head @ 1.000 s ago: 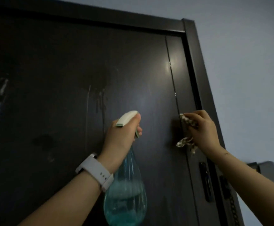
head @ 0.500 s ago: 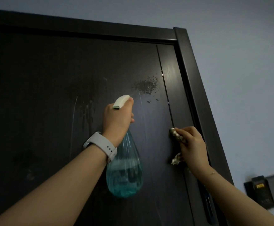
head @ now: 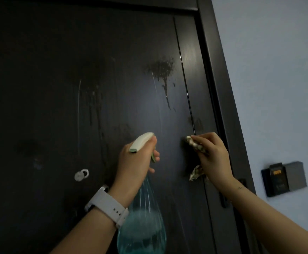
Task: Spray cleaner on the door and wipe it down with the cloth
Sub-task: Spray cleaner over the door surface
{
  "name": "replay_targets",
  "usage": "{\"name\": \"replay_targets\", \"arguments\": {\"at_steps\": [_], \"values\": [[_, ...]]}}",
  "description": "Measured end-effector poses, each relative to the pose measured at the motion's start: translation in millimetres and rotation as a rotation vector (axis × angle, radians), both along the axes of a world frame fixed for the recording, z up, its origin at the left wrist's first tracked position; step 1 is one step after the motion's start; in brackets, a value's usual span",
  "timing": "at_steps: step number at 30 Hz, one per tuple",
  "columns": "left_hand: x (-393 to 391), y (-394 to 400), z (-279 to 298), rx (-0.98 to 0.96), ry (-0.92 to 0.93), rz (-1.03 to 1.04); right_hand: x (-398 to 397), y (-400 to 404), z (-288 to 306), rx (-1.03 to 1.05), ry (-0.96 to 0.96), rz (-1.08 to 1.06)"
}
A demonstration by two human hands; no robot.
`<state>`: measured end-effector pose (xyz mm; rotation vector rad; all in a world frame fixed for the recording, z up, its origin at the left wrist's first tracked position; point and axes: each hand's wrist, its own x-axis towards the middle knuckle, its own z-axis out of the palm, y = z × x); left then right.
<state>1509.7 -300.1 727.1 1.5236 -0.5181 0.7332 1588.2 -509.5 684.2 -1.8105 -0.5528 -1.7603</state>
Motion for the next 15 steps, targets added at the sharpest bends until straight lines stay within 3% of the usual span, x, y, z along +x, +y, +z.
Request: {"name": "replay_targets", "arguments": {"at_steps": [8, 15], "values": [[12.3, -8.7, -106.1, 0.034, 0.173, 0.064, 3.0, 3.9, -51.5, 0.023, 0.101, 0.012], [15.0, -12.0, -152.9, 0.007, 0.260, 0.067, 1.8, 6.7, -57.9, 0.030, 0.153, 0.004]]}}
